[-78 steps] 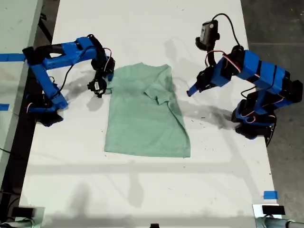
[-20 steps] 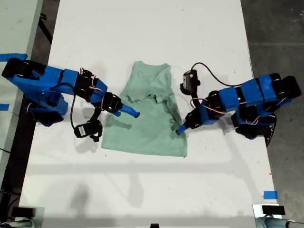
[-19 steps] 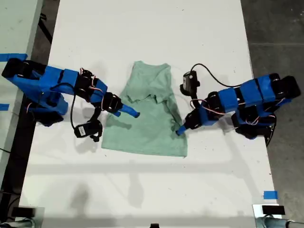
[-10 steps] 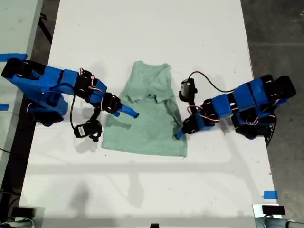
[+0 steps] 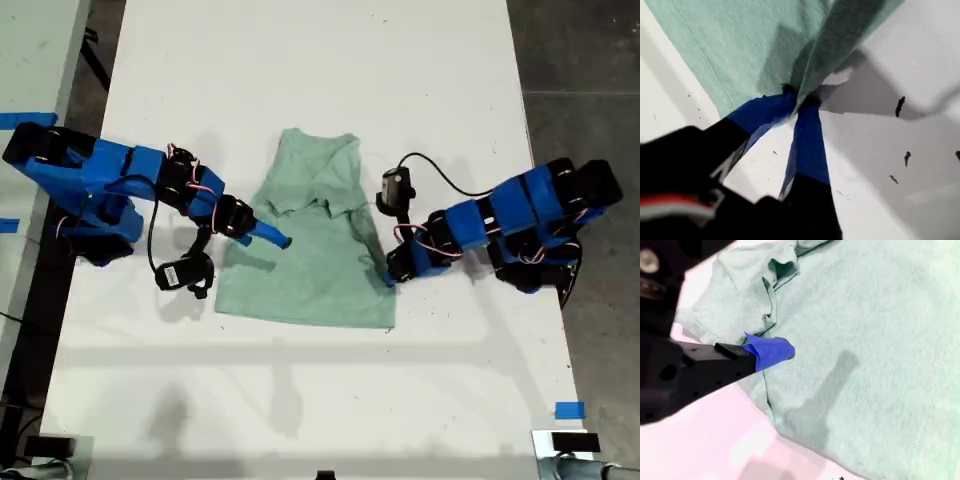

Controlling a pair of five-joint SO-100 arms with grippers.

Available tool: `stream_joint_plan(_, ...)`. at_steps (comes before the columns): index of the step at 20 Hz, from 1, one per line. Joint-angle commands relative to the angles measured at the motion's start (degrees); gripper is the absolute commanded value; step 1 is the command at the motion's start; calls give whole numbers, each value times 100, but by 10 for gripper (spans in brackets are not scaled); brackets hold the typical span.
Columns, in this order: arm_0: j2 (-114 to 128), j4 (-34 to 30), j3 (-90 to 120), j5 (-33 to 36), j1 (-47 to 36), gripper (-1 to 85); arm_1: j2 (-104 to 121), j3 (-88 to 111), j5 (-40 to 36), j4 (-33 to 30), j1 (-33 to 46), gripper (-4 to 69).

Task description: Fold tshirt

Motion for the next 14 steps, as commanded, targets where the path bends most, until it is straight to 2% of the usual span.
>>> stream_joint_plan(1,352,-97,-26,-53,70,402,62,-26,35,-123,-70,-5)
stream_joint_plan(8,360,-220,44,-79,97,399,26,0,158,-202,-141,-5)
stream_joint_plan(14,360,-220,44,-79,97,399,659,-1345,-53,1538,-53,-5)
